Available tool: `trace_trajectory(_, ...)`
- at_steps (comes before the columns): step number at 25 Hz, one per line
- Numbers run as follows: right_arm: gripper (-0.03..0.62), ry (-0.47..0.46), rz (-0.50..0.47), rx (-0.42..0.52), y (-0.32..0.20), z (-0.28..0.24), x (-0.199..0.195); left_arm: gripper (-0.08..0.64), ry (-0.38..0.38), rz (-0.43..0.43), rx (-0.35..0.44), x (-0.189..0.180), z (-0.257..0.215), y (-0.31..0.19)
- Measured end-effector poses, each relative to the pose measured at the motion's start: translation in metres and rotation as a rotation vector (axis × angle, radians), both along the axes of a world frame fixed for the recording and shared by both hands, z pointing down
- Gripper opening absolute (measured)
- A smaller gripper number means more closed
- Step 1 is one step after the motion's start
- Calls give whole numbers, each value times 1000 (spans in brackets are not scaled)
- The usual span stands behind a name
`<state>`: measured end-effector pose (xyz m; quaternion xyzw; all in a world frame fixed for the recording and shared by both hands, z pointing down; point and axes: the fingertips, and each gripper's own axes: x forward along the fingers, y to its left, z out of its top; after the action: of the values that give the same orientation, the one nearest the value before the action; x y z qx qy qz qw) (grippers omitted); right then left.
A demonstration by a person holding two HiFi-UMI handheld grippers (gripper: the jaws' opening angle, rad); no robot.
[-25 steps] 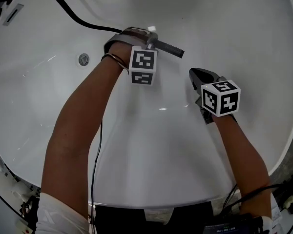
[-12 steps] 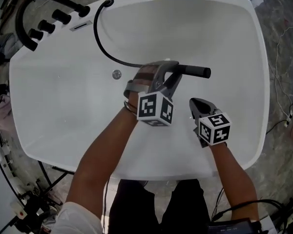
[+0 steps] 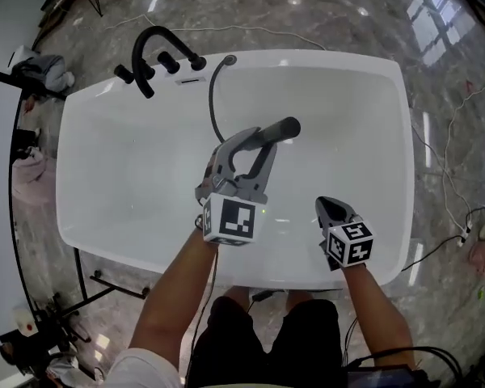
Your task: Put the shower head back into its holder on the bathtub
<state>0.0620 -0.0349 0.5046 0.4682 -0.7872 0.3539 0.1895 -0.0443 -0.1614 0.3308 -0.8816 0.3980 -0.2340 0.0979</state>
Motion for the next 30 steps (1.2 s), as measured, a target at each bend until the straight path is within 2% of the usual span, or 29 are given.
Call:
trace_trajectory(9,11,-32,-6,142,-25,-124,-2,138,175,-178,60,-44,-131,10)
trace_trajectory(15,11,-55,-28,206,-31,-177,-9,137,283,-286,129,-77,-198,7)
trace_trajectory(22,12,-54,-41,246,-40,-208,-12,137,327,-326,141,-88,-227,-20)
trace_trajectory(30,12,-46,-31,290,-80,-221,-17,137,402,-385,74,-101,-210,-89)
